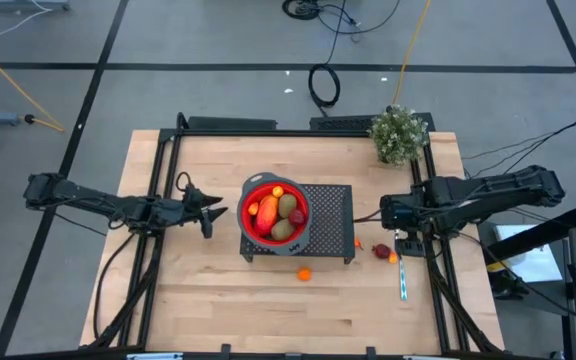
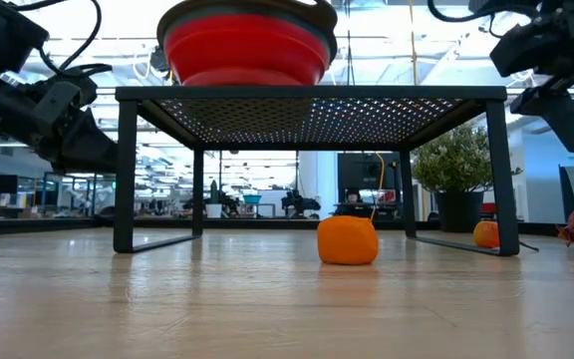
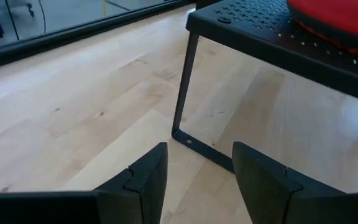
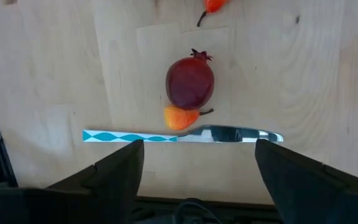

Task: Pick & Place Fruit
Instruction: Put the pomegranate into the red colander on the shelf

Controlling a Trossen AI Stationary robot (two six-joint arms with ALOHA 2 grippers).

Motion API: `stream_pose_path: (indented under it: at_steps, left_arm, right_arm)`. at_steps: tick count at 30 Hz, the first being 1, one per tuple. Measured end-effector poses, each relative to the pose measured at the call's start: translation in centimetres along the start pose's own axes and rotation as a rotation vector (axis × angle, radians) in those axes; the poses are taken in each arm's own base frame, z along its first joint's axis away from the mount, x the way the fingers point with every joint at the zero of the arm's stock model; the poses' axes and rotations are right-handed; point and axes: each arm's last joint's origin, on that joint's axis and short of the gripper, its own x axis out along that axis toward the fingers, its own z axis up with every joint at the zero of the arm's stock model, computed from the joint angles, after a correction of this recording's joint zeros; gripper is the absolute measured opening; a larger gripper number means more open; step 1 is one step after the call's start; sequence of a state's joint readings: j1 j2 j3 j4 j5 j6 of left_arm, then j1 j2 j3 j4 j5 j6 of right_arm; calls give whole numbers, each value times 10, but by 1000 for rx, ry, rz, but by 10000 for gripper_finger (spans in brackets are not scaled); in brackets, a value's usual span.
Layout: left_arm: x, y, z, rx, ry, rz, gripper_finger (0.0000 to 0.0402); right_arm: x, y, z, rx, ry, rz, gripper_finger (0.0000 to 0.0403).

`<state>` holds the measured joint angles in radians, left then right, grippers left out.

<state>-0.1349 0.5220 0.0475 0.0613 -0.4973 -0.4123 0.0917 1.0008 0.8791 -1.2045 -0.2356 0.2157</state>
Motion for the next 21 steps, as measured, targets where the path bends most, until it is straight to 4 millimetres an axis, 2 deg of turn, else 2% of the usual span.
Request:
stream_pose_path:
  at_steps: [4, 10, 21]
  left_arm:
    - [0, -1, 3, 112, -26, -9, 180]
    - [-2, -7, 19, 226, -187, -46, 180]
    - [-8, -7, 27, 182, -266, -66, 180]
  right_arm:
    - [3, 0, 3, 5, 21, -5, 299]
    - [4, 0, 4, 6, 26, -9, 296]
    - [4, 0, 6, -1, -1, -3, 295]
